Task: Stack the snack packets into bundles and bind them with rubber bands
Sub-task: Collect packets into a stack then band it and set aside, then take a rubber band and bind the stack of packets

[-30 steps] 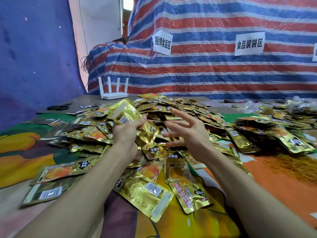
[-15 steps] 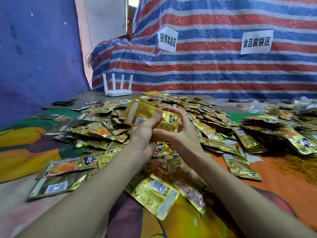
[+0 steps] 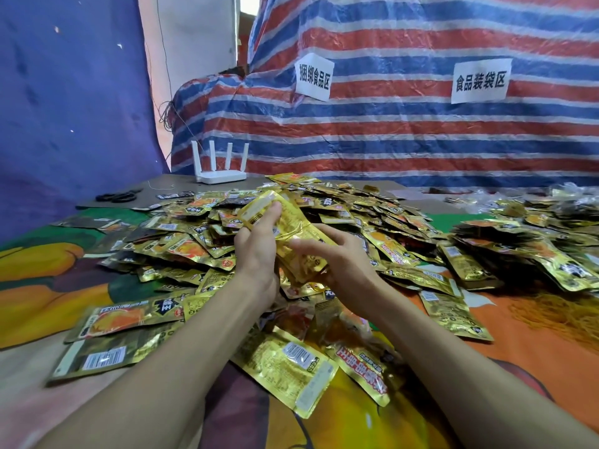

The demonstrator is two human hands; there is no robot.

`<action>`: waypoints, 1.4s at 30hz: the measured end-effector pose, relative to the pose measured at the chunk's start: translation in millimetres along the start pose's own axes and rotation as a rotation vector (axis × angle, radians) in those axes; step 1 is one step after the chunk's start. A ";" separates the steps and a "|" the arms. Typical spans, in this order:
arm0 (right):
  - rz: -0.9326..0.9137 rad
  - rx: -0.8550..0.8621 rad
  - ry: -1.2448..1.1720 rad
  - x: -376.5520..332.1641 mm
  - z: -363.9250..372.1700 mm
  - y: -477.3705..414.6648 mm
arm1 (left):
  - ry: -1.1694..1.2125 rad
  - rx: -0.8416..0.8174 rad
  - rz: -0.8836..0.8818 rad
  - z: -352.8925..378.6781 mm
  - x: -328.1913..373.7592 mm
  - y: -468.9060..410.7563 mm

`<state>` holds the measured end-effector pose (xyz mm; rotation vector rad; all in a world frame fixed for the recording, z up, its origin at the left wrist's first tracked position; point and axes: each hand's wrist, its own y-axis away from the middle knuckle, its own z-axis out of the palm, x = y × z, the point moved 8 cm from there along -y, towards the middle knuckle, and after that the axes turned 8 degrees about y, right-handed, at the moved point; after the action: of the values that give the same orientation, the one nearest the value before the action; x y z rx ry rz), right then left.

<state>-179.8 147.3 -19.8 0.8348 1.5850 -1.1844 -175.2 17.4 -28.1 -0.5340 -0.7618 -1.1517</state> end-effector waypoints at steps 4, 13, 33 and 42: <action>0.073 -0.009 0.047 -4.7 -6.4 0.6 | -0.041 -0.029 -0.002 3.1 -4.4 -0.2; 0.158 0.387 0.299 -25.5 -91.4 6.1 | -0.430 -0.317 0.136 27.6 -9.3 11.0; 0.617 0.907 1.189 -39.1 -369.8 34.3 | -0.881 -0.572 0.472 40.6 -15.9 26.6; 0.642 0.806 1.372 -69.1 -345.1 23.1 | -0.915 -0.447 0.558 36.1 5.1 20.8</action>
<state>-236.4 485.1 64.8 2.8518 1.4547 -0.6756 -163.8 47.3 -0.9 -1.6005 -1.0263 -0.5021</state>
